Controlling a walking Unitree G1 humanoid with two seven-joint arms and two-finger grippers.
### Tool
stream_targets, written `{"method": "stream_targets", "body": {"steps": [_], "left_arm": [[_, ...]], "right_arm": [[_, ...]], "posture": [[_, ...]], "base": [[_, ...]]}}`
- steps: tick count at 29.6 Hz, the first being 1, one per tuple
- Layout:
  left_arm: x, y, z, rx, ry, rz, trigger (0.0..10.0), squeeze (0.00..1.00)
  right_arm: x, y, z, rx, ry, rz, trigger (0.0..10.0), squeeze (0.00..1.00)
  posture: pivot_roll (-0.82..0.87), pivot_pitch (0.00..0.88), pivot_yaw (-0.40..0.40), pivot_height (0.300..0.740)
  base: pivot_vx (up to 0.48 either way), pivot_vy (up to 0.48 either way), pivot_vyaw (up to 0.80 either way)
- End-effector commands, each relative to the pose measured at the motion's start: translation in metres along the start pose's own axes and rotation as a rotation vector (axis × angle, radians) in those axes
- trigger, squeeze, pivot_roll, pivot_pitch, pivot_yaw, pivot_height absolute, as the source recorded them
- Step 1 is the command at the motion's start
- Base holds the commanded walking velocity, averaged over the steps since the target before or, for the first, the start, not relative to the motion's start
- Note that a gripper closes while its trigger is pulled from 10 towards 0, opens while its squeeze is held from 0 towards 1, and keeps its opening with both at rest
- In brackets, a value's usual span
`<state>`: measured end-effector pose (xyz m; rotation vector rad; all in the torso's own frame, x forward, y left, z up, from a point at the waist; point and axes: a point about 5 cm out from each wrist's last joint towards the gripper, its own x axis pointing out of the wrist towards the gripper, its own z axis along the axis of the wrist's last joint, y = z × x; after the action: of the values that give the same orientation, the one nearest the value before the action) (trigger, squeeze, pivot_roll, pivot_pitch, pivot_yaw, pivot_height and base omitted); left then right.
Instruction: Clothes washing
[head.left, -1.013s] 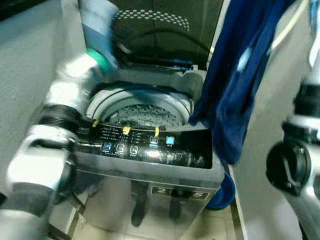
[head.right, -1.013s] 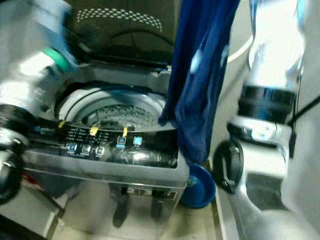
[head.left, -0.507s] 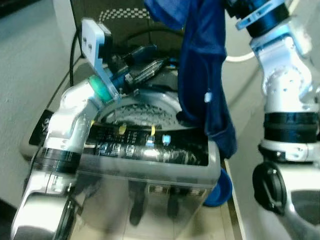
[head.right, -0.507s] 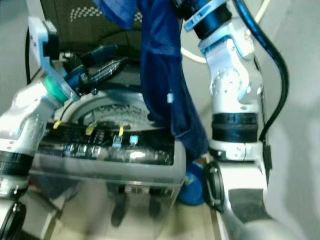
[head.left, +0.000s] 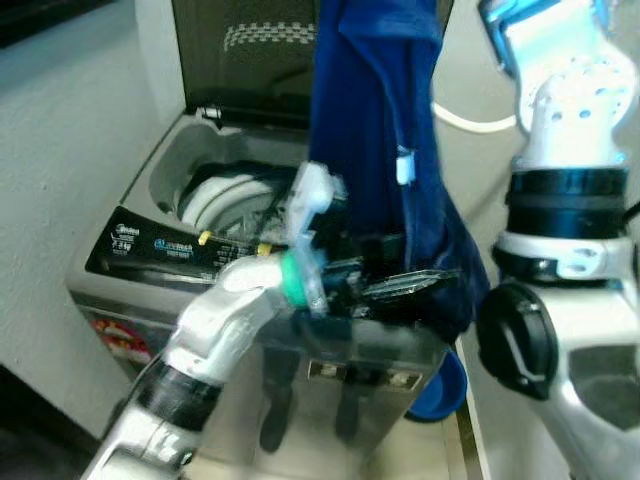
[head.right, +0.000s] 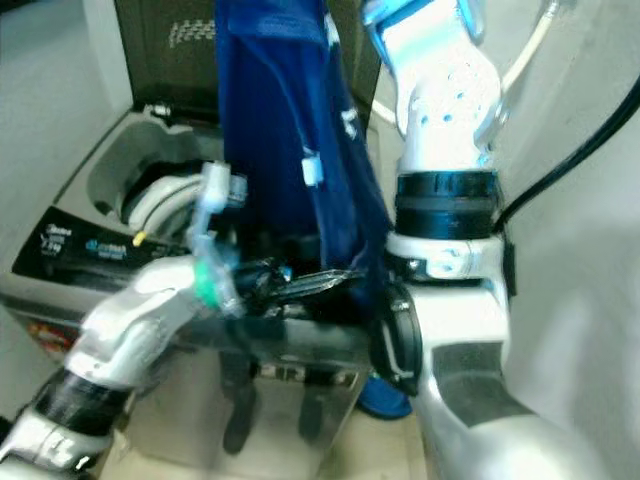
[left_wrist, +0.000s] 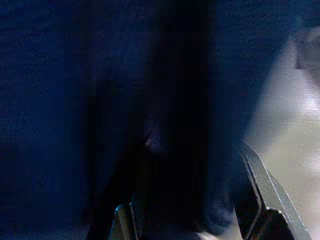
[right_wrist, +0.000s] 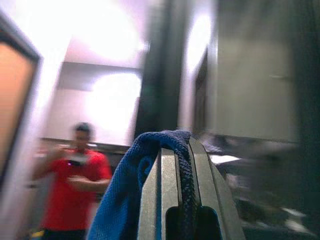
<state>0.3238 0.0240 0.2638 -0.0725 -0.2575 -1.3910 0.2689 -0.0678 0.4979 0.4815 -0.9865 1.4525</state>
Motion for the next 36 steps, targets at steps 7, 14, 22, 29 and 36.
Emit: {"method": "stream_targets", "body": {"steps": [7,14,22,29,36], "left_arm": [[-0.025,0.066,0.027,0.261,0.037,0.492,10.0,0.00],[-0.094,0.105,0.099,0.827,0.027,1.119,10.0,0.00],[-0.144,0.110,0.131,0.925,0.060,1.237,10.0,0.00],[-0.137,0.107,0.066,0.417,0.155,0.925,10.0,0.00],[-0.115,0.047,0.034,0.343,0.162,0.586,10.0,0.00]], "right_arm": [[-0.001,0.012,0.044,-0.065,-0.093,0.030,10.0,0.00],[-0.056,-0.015,0.047,-0.203,0.001,-0.210,10.0,0.00],[-0.117,-0.054,-0.022,-0.370,0.375,-0.480,10.0,0.00],[-0.123,-0.043,-0.109,-0.511,0.688,-0.420,10.0,0.00],[-0.130,-0.048,-0.137,-0.516,0.880,-0.532,10.0,0.00]], "posture": [[-0.02,0.032,0.013,0.740],[-0.01,0.041,0.006,0.740],[0.03,0.060,-0.001,0.740],[0.05,0.079,-0.009,0.740],[0.06,0.089,-0.017,0.740]], "base": [[0.000,0.000,0.00],[0.000,0.000,0.00],[0.000,0.000,0.00],[0.000,0.000,0.00],[0.000,0.000,0.00]]}}
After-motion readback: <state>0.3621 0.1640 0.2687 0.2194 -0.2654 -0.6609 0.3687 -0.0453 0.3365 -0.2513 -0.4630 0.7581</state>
